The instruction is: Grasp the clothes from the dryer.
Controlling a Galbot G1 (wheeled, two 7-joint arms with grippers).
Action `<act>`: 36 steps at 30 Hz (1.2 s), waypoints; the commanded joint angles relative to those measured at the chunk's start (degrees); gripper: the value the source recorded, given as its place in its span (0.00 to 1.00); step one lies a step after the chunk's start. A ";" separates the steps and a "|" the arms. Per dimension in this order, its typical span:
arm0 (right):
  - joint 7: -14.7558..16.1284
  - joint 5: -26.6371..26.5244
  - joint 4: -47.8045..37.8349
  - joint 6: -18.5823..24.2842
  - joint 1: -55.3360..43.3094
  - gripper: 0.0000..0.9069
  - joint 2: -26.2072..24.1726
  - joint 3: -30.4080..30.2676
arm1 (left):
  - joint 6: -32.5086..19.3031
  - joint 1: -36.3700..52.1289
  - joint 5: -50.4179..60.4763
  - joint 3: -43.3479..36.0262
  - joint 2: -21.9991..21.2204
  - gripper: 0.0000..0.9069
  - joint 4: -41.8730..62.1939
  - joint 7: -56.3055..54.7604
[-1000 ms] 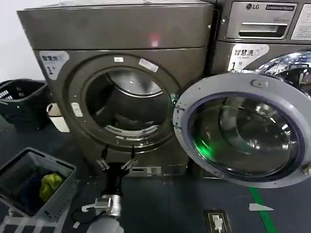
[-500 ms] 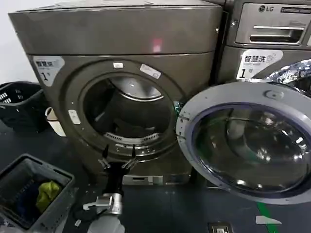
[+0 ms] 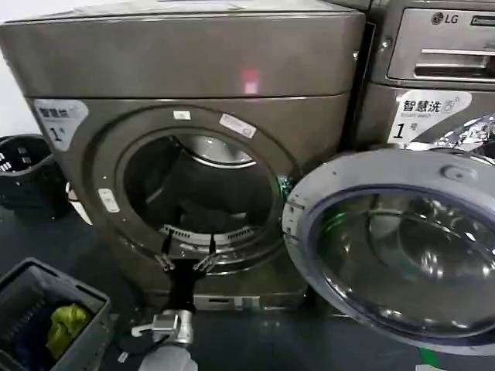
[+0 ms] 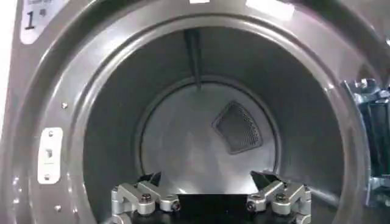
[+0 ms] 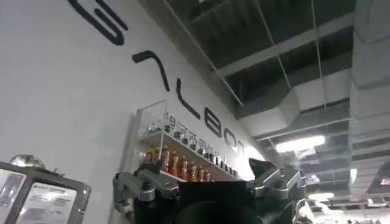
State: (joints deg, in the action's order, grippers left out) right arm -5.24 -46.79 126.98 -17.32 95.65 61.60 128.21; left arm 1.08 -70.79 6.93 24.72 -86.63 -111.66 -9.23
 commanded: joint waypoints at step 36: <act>0.55 -0.53 -2.47 0.03 -0.55 1.00 0.63 2.62 | -4.44 83.58 41.76 -36.59 3.45 1.00 111.27 62.38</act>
State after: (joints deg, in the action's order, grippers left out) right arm -4.71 -47.35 124.55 -17.33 95.15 62.18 130.76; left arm -8.53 7.32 41.14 -0.70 -83.70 -8.23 44.69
